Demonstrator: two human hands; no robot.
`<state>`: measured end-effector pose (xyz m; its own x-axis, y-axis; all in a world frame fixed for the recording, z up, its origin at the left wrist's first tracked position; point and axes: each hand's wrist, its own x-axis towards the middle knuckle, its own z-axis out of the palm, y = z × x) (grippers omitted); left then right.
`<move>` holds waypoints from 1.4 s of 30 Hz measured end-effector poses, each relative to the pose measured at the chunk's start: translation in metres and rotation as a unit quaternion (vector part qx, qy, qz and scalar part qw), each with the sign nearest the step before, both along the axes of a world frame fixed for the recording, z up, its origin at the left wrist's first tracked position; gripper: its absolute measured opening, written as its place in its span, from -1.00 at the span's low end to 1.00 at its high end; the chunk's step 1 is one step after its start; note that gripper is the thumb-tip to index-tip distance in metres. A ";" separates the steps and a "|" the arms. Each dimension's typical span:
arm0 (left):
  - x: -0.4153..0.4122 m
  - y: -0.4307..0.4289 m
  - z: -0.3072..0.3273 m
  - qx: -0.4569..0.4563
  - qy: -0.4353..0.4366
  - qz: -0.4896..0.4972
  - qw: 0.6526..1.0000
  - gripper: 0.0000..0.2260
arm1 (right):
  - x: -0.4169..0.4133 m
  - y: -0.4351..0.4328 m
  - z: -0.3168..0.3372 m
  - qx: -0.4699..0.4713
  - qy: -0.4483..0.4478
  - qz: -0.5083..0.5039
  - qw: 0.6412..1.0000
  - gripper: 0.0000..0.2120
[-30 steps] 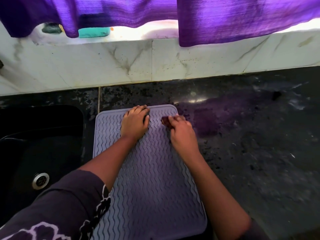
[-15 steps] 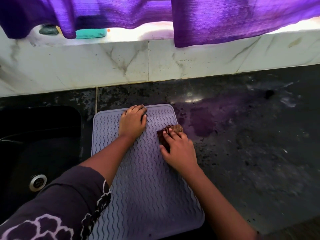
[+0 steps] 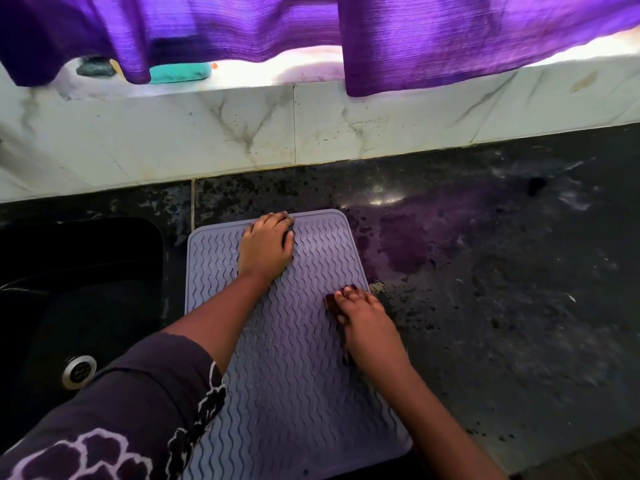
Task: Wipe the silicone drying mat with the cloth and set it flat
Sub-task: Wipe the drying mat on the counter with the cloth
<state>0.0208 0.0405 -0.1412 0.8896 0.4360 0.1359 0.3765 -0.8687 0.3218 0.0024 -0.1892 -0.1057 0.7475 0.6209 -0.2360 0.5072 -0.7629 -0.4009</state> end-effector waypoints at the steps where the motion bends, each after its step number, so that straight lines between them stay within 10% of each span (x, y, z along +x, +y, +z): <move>1: 0.000 0.000 0.000 0.001 0.000 0.000 1.000 -0.64 | 0.007 0.004 0.004 0.037 0.001 -0.023 0.999 -0.57; 42: -0.014 -0.016 0.013 0.019 0.055 -0.008 0.998 -0.55 | -0.039 -0.021 -0.002 0.019 -0.041 -0.061 0.997 -0.55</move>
<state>0.0070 0.0249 -0.1279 0.9067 0.4186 0.0521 0.3945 -0.8852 0.2465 -0.0368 -0.2103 -0.1080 0.8336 0.5321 -0.1483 0.4447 -0.8057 -0.3912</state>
